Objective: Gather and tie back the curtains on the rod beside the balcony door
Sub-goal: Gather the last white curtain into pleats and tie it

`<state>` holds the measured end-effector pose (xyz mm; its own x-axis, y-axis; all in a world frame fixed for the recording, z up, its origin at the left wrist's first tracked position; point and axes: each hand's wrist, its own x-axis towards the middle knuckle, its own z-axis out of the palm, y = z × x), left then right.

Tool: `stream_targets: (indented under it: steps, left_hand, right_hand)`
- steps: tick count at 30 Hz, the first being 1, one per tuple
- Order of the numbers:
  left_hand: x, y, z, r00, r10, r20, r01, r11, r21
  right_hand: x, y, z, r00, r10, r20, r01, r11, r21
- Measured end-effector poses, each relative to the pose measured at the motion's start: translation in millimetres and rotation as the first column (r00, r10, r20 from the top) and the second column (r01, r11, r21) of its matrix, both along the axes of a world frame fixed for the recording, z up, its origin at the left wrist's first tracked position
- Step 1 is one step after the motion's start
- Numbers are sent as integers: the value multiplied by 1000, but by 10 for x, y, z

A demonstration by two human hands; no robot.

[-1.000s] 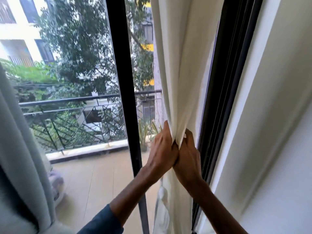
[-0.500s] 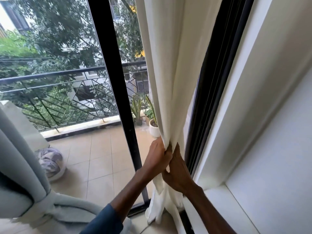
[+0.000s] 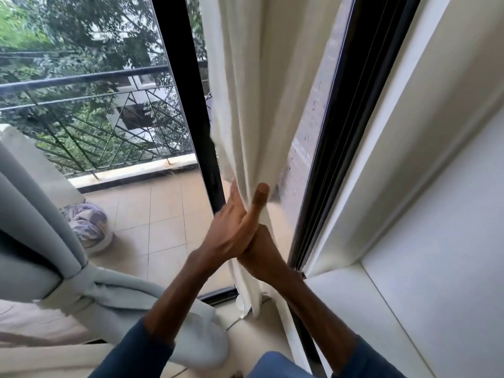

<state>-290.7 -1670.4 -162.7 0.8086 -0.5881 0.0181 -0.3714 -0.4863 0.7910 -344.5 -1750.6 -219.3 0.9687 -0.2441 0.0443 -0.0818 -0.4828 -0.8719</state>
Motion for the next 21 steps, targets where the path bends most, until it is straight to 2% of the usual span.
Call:
stream_targets:
  steps: [3, 5, 7, 8, 9, 10, 11, 14, 16, 18, 19, 21]
  left_hand:
    - [-17, 177, 57, 994, 70, 85, -72, 997, 23]
    - [-1, 262, 76, 982, 94, 165, -112, 988, 106]
    - [6, 309, 66, 965, 114, 237, -166, 963, 213]
    - [1, 320, 50, 954, 139, 267, -207, 948, 242]
    - [-4, 320, 29, 941, 177, 290, -253, 934, 251]
    - [-14, 317, 12, 927, 213, 310, -295, 922, 249]
    - [-21, 310, -12, 913, 241, 328, -328, 913, 242]
    - [-40, 276, -35, 883, 281, 376, -376, 903, 208]
    - [-69, 233, -3, 881, 289, 375, -384, 899, 210]
    - [-97, 186, 39, 904, 266, 335, -344, 917, 202]
    - [-105, 159, 53, 921, 247, 302, -310, 933, 181]
    - [-91, 115, 24, 943, 221, 250, -253, 962, 104]
  right_hand:
    - [40, 157, 16, 995, 94, 32, -95, 995, 29]
    - [25, 234, 33, 987, 147, 63, -149, 988, 40]
    - [28, 328, 69, 975, 183, 125, -167, 978, -128]
    - [21, 379, 57, 964, 171, 205, -141, 978, -154]
    - [7, 472, 73, 949, 130, 286, -123, 992, -43]
    - [-16, 495, 86, 955, 62, 289, -119, 976, 183]
    - [-22, 510, 81, 960, 55, 273, -143, 939, 313]
    - [-19, 527, 125, 976, 166, 138, -198, 943, 269]
    - [-13, 494, 77, 994, 57, 98, -69, 989, 129]
    - [-35, 368, -8, 996, 13, 87, -8, 998, -54]
    - [-19, 305, -55, 996, -13, 87, 19, 998, -64]
    - [13, 141, -63, 995, -96, 18, 93, 990, 101]
